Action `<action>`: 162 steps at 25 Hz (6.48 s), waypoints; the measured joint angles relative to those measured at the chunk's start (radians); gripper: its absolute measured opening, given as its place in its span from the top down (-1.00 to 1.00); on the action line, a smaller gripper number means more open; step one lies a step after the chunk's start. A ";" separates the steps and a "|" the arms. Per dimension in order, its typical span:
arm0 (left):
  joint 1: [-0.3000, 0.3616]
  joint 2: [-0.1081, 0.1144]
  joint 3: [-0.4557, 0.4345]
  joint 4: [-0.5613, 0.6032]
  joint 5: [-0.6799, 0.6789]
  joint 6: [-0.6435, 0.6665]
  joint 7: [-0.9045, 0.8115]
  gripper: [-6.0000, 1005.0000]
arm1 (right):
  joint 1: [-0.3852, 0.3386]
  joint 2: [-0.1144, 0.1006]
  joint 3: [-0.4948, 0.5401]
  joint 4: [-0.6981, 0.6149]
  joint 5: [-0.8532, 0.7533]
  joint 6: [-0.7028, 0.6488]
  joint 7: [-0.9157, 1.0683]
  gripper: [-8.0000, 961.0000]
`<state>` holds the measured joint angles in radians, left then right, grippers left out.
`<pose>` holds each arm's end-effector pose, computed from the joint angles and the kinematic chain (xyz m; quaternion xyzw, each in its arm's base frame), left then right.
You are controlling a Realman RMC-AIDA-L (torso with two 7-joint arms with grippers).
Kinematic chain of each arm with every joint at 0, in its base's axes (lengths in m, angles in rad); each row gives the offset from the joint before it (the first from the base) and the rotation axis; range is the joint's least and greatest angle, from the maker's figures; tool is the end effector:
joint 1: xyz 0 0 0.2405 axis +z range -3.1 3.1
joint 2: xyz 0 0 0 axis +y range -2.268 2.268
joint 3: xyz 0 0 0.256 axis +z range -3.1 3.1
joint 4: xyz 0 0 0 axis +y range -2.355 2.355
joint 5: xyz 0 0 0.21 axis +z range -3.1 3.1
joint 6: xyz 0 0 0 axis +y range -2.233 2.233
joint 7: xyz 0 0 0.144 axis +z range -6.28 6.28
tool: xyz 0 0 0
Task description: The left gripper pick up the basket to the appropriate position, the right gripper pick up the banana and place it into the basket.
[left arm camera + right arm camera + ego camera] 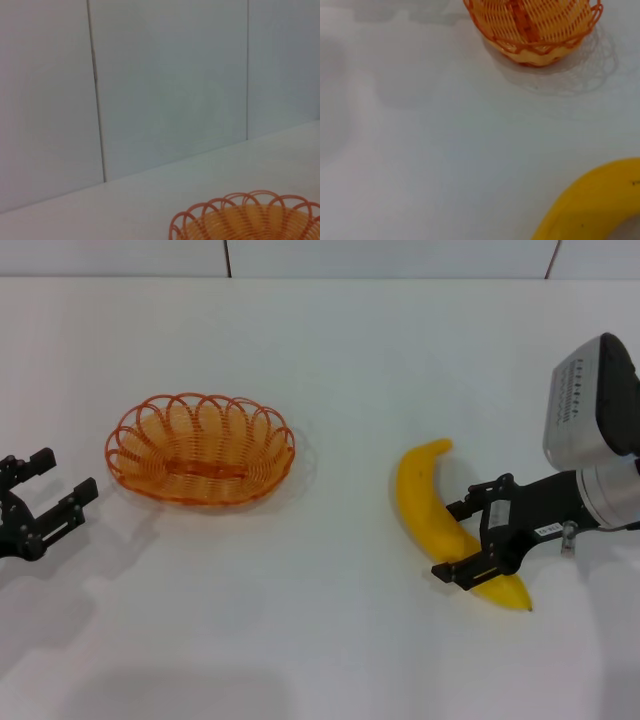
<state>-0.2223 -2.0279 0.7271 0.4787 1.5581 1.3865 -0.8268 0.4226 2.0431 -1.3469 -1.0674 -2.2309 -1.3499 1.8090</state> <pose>-0.3625 0.2657 0.0249 -0.8717 -0.1894 -0.2479 0.3778 0.2565 0.3241 -0.0261 -0.9792 0.1689 -0.0656 0.0909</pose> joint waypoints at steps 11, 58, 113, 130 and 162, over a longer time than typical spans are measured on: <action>0.000 0.000 0.000 0.000 -0.005 -0.004 0.000 -0.30 | 0.002 -0.001 0.001 -0.001 0.009 -0.001 0.016 -0.60; -0.026 -0.005 0.007 0.000 0.002 -0.006 0.007 -0.30 | 0.208 0.012 -0.760 0.052 0.483 0.917 -0.172 -0.02; -0.028 -0.008 0.001 -0.002 -0.010 0.002 0.013 -0.29 | 0.136 -0.020 -0.029 0.427 0.591 0.200 -0.590 -0.74; -0.031 -0.009 0.004 -0.002 -0.010 -0.002 0.014 -0.29 | 0.099 -0.020 0.023 0.444 0.585 0.174 -0.585 -0.74; -0.017 -0.004 0.012 -0.055 0.018 -0.074 0.029 -0.28 | 0.083 -0.020 0.025 0.448 0.587 0.178 -0.588 -0.74</action>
<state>-0.2393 -2.0317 0.7394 0.4236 1.5759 1.3127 -0.7977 0.5058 2.0233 -1.3222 -0.6197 -1.6443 -1.1720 1.2210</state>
